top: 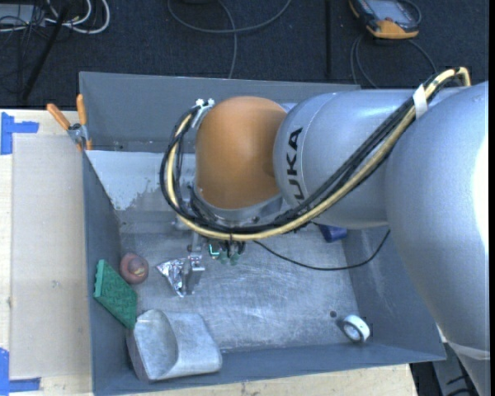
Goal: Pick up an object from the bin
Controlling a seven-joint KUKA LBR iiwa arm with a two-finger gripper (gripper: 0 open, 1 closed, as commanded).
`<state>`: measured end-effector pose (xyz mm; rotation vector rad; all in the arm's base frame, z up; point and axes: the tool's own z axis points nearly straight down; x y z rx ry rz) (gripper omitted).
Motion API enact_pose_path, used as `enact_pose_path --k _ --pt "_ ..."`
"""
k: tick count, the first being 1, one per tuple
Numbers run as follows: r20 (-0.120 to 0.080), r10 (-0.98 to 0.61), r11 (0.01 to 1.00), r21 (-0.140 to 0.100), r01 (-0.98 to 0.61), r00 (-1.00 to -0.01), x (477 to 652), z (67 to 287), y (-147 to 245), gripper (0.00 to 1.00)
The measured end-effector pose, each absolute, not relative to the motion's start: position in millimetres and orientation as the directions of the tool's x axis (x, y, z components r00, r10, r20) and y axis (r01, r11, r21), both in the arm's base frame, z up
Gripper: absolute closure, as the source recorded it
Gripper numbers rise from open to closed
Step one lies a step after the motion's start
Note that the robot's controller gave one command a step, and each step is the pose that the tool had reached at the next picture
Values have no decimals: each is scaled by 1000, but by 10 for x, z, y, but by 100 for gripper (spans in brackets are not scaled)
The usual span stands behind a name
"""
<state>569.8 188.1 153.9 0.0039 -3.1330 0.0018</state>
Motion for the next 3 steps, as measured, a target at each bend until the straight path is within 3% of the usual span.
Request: enact_pose_path --k 1,2,3 --pt "-2 95 996 2 95 -996 5851 709 1623 0" --pt "-8 97 995 5 97 -995 5868 742 1628 100" --pt "-9 54 999 3 54 -998 5806 2284 1603 100"
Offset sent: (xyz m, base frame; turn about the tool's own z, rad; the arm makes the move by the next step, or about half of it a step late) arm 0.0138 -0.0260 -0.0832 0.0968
